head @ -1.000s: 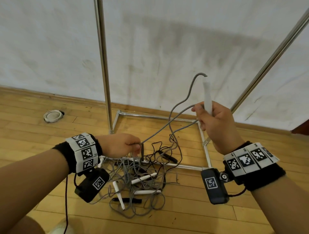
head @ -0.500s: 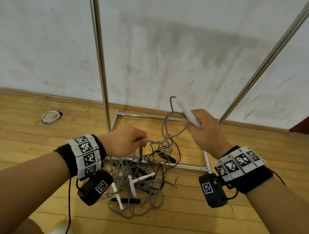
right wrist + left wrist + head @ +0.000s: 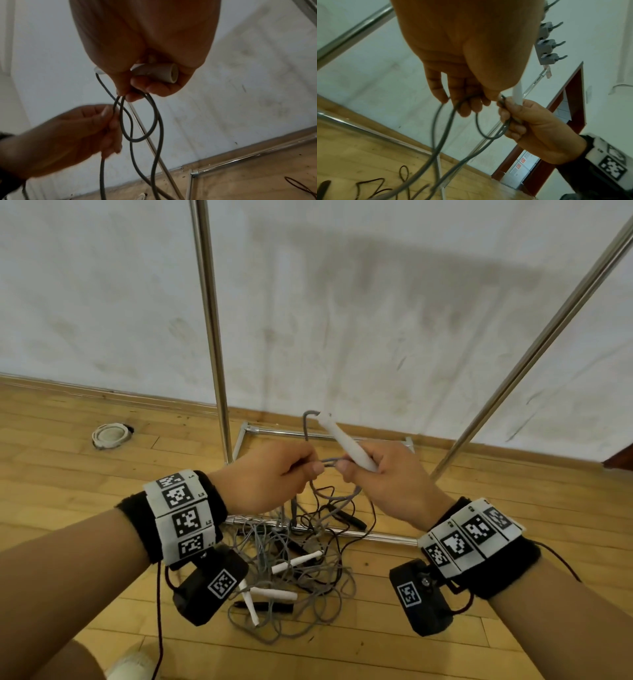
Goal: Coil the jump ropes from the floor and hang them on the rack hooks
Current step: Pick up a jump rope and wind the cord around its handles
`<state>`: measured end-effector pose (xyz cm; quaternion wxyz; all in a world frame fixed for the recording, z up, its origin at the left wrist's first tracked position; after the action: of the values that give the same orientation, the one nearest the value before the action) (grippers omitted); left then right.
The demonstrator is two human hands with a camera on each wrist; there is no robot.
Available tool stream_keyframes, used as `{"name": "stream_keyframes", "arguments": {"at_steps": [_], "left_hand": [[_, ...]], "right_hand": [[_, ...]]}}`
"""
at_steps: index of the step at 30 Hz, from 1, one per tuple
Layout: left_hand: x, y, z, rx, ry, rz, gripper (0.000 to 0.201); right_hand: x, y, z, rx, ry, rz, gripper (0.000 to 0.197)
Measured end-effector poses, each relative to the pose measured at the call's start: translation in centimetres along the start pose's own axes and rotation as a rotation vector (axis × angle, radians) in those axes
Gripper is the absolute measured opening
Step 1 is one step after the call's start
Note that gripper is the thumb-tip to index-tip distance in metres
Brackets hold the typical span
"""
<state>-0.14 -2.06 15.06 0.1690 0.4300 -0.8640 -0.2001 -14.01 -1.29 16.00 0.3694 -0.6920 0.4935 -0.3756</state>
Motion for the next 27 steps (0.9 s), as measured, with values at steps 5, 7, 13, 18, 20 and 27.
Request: {"name": "stream_keyframes", "arguments": {"at_steps": [5, 7, 13, 18, 20, 27], "left_hand": [[-1.0, -3.1, 2.8, -0.07, -0.244, -0.06, 0.023], [-1.3, -3.8, 3.4, -0.154, -0.282, -0.077, 0.021], [-1.1, -4.7, 4.2, -0.117, -0.315, -0.081, 0.02], [-0.5, -5.8, 3.4, 0.05, -0.268, -0.126, 0.027], [-0.3, -5.7, 2.6, 0.086, -0.218, -0.124, 0.026], [-0.4, -2.5, 2.7, 0.146, -0.243, -0.013, 0.024]], "right_hand": [[0.2, -1.0, -3.8, 0.06, 0.18, -0.06, 0.018], [0.1, -1.1, -5.3, 0.064, 0.243, -0.08, 0.018], [-0.4, -1.1, -7.7, 0.04, 0.34, -0.096, 0.014], [-0.2, 0.2, -8.3, -0.023, 0.327, 0.0, 0.015], [-0.2, 1.2, -8.4, -0.211, 0.296, 0.061, 0.015], [-0.5, 0.6, -4.2, -0.273, 0.161, -0.03, 0.018]]}}
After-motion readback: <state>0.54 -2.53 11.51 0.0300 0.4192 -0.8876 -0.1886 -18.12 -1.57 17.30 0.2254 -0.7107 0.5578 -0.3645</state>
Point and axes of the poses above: each hand's wrist, its own x-axis towards the middle knuckle, its own z-axis out of the palm, y = z × x, the point moved 10 cm from there along x, towards the middle knuckle, and after that the axes turned 13 degrees about x, right-handed, at the moved point
